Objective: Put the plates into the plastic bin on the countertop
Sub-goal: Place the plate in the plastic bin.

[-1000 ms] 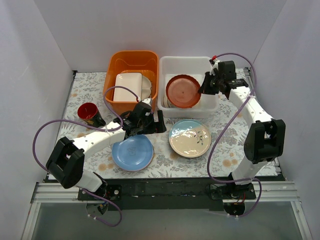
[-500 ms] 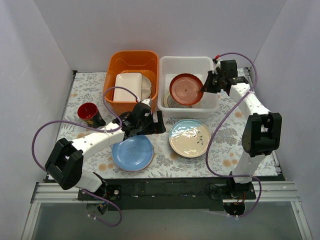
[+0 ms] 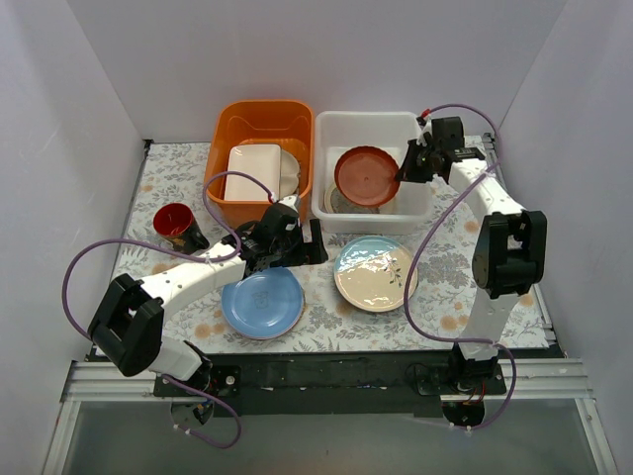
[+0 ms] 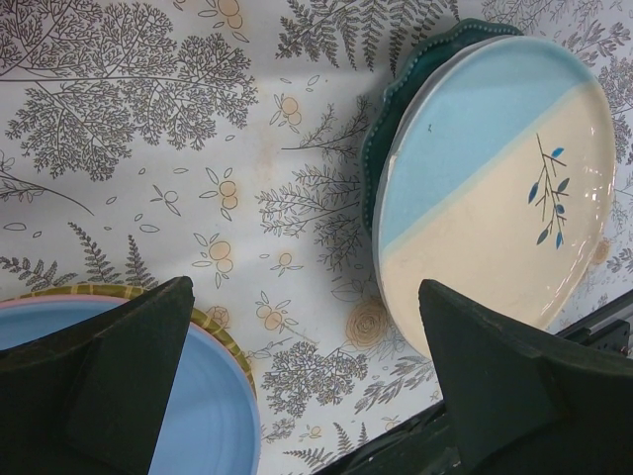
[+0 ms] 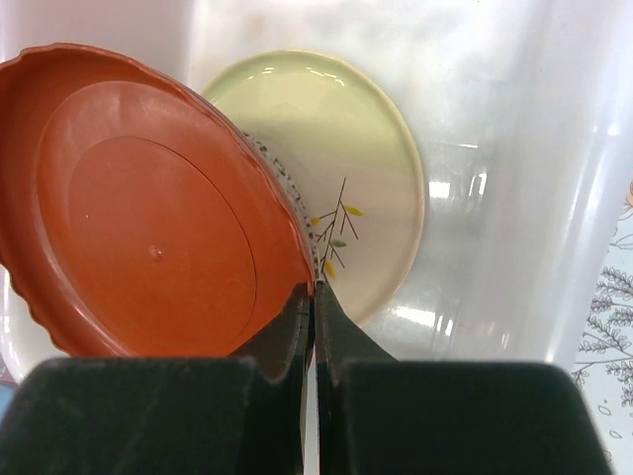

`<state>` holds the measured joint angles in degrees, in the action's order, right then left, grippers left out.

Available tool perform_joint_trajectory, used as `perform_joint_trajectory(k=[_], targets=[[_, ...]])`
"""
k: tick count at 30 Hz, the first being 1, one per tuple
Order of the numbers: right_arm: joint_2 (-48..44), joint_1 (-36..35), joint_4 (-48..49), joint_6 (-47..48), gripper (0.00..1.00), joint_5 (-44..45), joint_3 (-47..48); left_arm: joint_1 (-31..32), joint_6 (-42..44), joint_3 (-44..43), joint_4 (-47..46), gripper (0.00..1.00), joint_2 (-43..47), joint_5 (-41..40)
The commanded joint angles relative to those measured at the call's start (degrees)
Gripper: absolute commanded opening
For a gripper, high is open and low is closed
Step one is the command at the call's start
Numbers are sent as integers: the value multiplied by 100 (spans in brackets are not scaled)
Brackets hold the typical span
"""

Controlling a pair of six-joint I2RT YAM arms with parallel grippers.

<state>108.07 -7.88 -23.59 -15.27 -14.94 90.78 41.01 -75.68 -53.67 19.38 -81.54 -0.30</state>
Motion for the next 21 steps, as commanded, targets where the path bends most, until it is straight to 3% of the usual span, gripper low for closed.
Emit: perform_joint_trajectory(k=[1,21], targets=[[178,15,101,-29,1,-18,458,12,27,41,14,98,244,-111],[697,15,66,-11,1,-9,546,12,-26,67,-4,98,156,-76]])
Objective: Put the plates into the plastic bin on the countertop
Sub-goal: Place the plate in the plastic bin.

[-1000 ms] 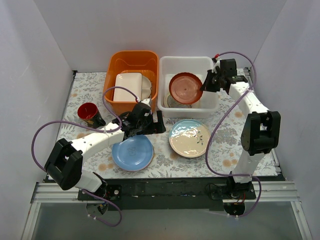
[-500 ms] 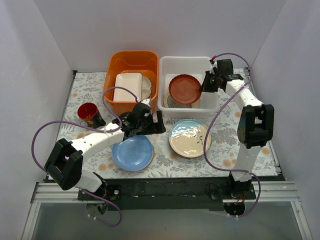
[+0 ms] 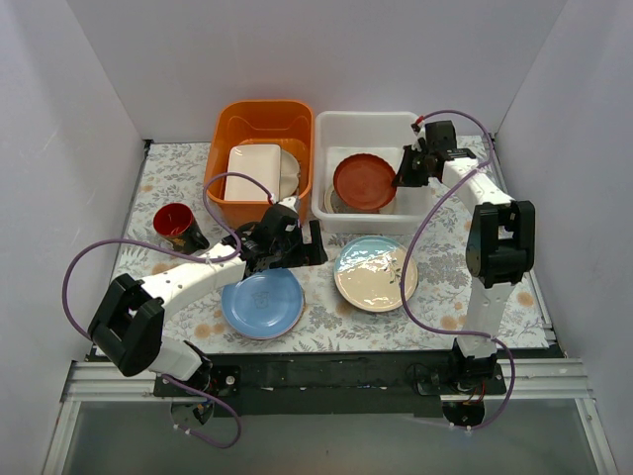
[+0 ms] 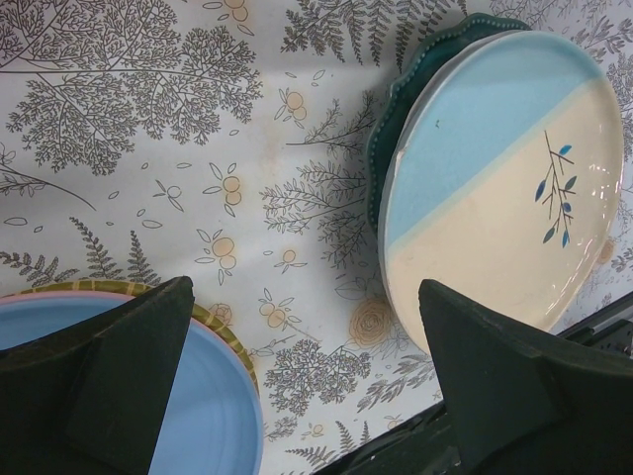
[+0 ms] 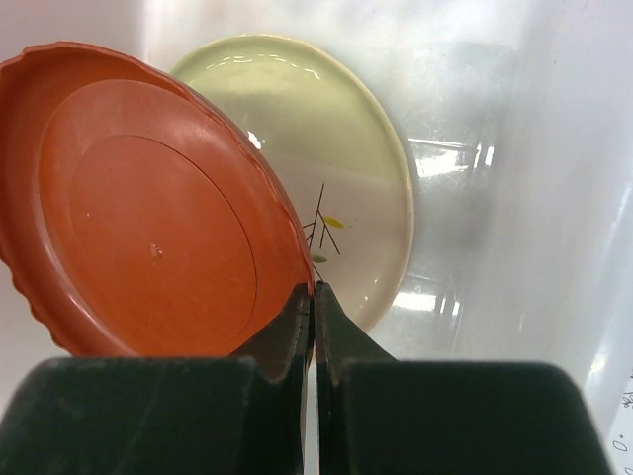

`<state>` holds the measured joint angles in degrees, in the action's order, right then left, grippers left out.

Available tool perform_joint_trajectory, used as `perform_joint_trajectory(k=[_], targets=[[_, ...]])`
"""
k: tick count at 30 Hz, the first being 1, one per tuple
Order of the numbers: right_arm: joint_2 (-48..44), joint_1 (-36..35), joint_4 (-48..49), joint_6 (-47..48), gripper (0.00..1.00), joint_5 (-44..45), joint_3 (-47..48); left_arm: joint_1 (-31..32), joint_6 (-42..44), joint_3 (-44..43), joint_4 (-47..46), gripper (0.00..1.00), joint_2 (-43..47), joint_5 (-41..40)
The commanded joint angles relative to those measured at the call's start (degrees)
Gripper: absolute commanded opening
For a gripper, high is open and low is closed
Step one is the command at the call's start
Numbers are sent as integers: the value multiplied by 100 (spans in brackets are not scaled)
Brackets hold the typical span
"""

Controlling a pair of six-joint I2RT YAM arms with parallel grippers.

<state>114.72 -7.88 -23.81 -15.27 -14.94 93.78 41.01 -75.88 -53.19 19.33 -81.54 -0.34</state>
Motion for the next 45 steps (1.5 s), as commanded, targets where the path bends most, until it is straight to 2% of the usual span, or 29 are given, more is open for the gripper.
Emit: perform_joint_trajectory(k=[1,14,17,23,31,35,38,45], targets=[[42,23,87,-11,1,-18,238,12,-6,28,0,98,164,-72],[191,-3,87,-20,2,-88,150,12,-41,45,-8,98,182,-72],[227,-29,87,-11,5,-106,150,12,-41,63,-8,98,191,-72],[201,-56,87,50,25,-123,97,12,-59,81,-8,98,200,-72],[34,-73,131,112,45,-88,36,12,-85,72,-44,98,182,-19],[-151,-82,193,129,63,-132,-17,12,-94,98,-79,98,173,25],[-326,-117,202,155,70,-158,0,12,-111,107,-105,98,156,25],[-678,-196,184,147,73,-246,18,12,-129,133,-193,98,112,280]])
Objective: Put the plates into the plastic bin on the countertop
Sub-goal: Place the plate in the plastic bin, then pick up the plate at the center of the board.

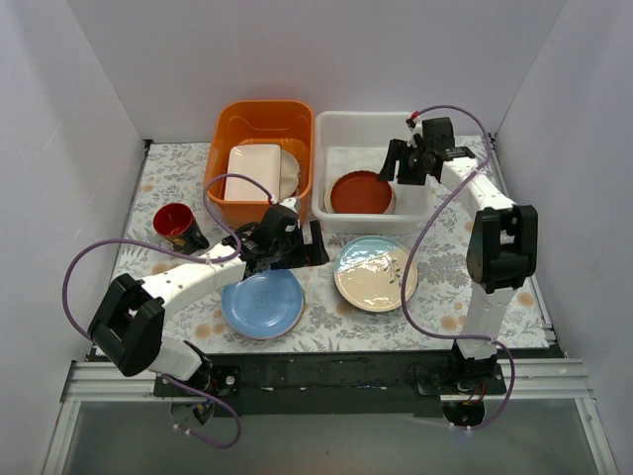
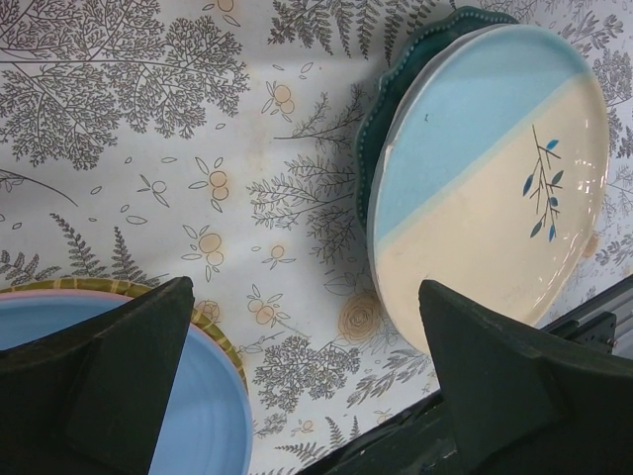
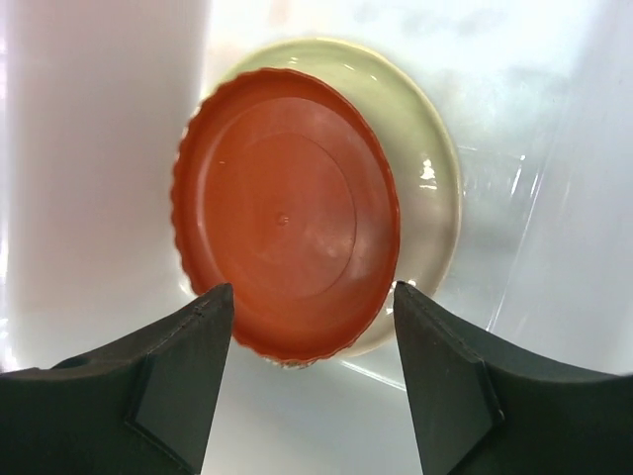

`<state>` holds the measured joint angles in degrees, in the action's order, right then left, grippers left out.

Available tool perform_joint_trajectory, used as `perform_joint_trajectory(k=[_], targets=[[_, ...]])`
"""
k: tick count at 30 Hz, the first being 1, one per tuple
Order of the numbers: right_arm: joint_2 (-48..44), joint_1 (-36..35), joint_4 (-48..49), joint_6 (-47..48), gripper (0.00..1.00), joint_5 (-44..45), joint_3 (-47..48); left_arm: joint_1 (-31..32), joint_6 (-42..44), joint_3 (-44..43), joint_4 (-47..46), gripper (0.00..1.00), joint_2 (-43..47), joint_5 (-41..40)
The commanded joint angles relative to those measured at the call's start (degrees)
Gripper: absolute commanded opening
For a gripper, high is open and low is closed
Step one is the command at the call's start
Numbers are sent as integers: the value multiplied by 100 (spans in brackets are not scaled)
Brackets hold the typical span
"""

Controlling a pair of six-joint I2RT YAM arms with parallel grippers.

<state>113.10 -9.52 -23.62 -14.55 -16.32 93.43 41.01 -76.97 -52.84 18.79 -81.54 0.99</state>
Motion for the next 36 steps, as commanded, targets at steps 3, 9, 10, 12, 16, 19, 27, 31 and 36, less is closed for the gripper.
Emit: perform_joint_trajectory(k=[3,9,10,12,16,19,27,31,36], targets=[[-762,-59,217,48,73,-161,-105,12,-20,90,-173,98,94,182],[-1263,-85,331,-4,73,-310,-500,12,-55,107,-208,98,41,270],[-1334,-85,331,-4,73,-319,-562,12,-55,98,-209,98,33,278],[-1580,-112,384,-13,73,-381,-850,12,-81,116,-226,98,15,296],[-2036,-129,533,-48,73,-390,-1335,12,-117,177,-305,98,15,357],[-2441,-138,691,-127,73,-416,-1721,12,-117,186,-349,98,-29,410],[-3188,-147,578,-75,72,-337,-2311,12,-160,274,-542,98,-82,568],[-3461,-138,577,-75,72,-320,-2680,12,-204,318,-639,97,-169,726],[-3830,-147,586,-75,72,-328,-3154,21,-248,380,-824,94,-240,876]])
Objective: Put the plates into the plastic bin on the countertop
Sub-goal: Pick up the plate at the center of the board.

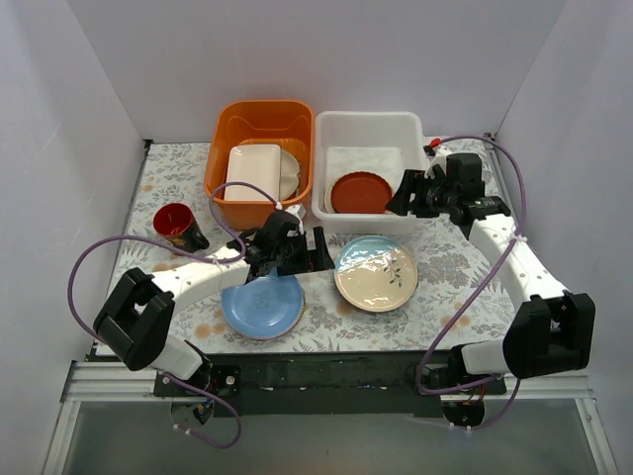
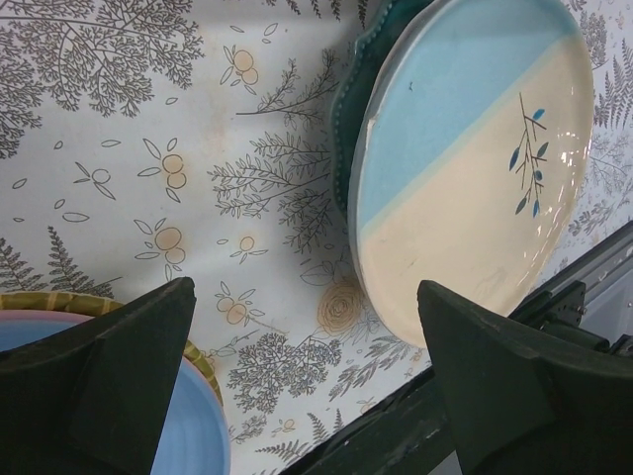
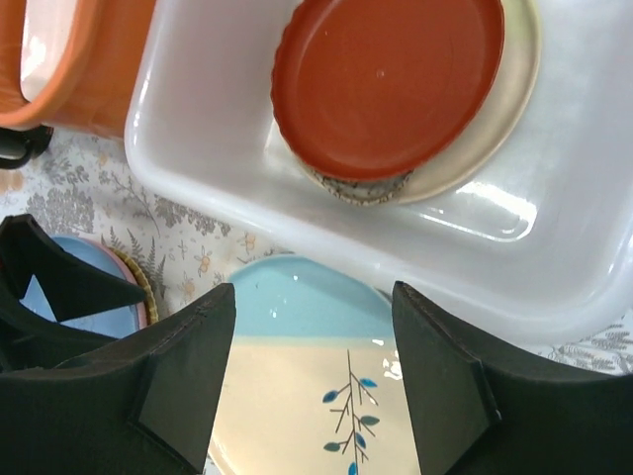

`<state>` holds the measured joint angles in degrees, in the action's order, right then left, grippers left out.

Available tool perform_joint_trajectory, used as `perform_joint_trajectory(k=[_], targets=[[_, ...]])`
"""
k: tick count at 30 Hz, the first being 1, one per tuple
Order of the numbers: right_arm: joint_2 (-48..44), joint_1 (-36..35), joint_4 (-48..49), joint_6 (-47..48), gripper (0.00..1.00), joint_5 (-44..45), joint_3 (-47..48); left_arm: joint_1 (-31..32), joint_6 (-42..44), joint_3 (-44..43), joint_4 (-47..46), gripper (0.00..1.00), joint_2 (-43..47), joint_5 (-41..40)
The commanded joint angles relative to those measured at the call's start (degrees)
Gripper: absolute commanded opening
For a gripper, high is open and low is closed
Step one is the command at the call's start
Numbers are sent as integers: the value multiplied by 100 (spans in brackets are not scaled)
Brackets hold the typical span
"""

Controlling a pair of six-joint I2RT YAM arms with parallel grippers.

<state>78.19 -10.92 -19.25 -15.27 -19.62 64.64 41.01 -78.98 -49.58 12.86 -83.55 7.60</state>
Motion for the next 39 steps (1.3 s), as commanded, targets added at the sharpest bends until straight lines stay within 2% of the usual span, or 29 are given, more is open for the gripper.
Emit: perform_joint_trajectory(k=[1,5,11,22,26,30,33,34,36,39], targets=[[-401,-7,149,-3,72,10,-346,21,-47,45,-258,93,-56,242],[-700,-7,105,6,72,54,-645,21,-82,63,-459,87,-214,383],[-972,2,0,15,72,107,-874,135,-170,107,-855,67,-425,453],[-1192,2,-106,50,72,90,-1191,311,-539,229,-1681,55,-970,542],[-1228,-7,-132,68,71,81,-1235,346,-715,353,-1962,47,-1084,462],[-1254,2,-150,94,71,81,-1270,390,-750,362,-2016,26,-1111,384],[-1271,-7,-141,85,71,90,-1296,390,-750,362,-2007,17,-1111,374],[-1263,-7,-132,94,71,90,-1314,390,-742,362,-2016,9,-1111,374],[-1280,2,-141,94,71,81,-1331,390,-750,362,-1998,2,-1102,383],[-1289,-7,-150,94,71,81,-1349,390,-742,388,-1972,0,-1050,374]])
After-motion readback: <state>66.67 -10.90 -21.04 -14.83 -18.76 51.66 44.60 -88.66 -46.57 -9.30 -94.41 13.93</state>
